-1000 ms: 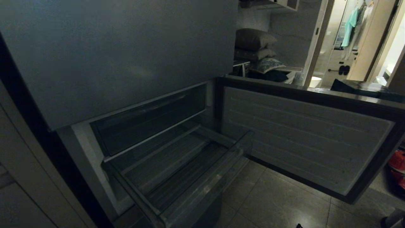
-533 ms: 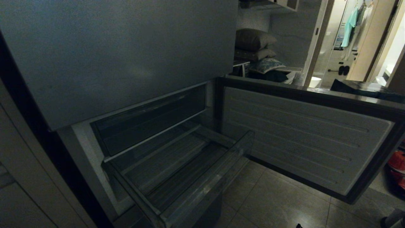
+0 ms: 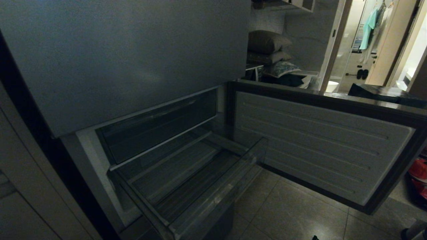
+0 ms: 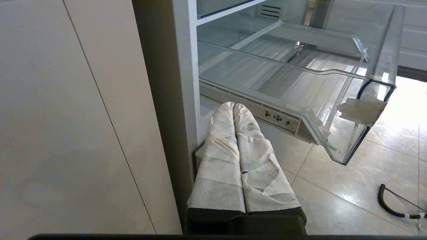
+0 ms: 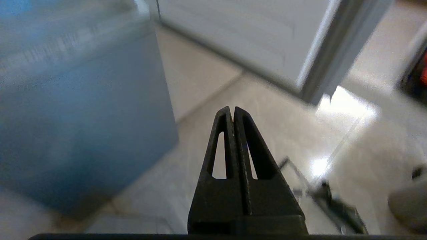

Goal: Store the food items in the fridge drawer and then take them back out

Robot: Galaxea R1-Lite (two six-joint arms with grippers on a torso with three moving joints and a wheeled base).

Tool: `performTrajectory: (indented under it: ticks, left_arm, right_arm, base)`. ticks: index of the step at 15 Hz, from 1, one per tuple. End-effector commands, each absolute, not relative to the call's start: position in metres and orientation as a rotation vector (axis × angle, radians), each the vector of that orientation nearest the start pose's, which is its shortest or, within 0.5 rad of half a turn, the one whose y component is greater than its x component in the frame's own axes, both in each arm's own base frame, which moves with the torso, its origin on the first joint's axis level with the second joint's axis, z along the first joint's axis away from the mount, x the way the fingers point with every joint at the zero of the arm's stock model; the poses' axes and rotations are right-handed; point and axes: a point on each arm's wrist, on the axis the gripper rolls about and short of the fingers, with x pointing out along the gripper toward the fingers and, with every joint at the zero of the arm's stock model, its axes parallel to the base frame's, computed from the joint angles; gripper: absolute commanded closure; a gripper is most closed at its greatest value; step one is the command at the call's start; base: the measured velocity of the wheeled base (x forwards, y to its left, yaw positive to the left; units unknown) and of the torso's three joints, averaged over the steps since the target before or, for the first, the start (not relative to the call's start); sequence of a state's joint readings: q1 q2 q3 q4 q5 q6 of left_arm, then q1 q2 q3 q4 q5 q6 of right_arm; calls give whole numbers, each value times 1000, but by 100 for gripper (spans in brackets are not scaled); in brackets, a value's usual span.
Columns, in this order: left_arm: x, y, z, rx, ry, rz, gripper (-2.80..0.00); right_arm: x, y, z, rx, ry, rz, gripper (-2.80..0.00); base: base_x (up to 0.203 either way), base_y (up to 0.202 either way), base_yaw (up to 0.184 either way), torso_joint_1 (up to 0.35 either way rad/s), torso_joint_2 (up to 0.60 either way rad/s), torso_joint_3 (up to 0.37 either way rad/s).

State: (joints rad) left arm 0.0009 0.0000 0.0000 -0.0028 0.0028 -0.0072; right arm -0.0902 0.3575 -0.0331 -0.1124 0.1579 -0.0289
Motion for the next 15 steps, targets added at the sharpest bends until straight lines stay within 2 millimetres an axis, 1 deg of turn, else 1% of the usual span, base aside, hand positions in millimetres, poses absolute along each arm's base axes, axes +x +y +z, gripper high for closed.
performTrajectory:
  ticks: [1,3,4,8,9,15]
  left_arm:
    - [-23,0,76,-8,-2,5,0]
    - [-23,0,76,-8,-2,5,0]
    - [-23,0,76,-8,-3,5,0]
    - [-23,0,76,-8,-3,3,0]
    - [-23,0,76,-8,-2,3,0]
    - [-23,0,76,-9,-3,3,0]
  right_arm:
    - [0,3,90,-11,197,64,0]
    - [0,1,84,-63,246,-18,0]
    - [-2,0,81,-82,249,-9,0]
    - [-22,1,76,-110,11,20,0]
    - [-24,1,75,-114,-9,24,0]
    - [-23,1,75,-118,4,29,0]
  base:
    - [0,0,0,0,0,0]
    - [0,0,0,0,0,0]
    - [0,0,0,0,0,0]
    - [0,0,0,0,0,0]
    - [0,0,0,0,0,0]
    - [0,0,0,0,0,0]
